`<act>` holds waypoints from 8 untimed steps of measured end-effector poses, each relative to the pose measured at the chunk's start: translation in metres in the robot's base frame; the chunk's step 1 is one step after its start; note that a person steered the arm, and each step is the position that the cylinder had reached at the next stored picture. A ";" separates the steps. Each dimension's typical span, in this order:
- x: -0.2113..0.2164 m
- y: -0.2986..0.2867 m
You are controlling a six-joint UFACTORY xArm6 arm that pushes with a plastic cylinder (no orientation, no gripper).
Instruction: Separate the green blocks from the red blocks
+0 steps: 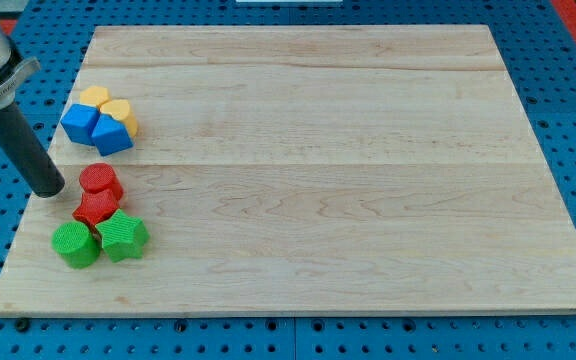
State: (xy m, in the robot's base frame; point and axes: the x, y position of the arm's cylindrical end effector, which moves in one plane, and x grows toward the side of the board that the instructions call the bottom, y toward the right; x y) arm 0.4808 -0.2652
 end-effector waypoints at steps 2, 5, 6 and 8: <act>0.008 0.010; 0.076 0.015; 0.113 0.004; 0.125 0.039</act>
State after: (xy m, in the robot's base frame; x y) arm 0.6063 -0.2261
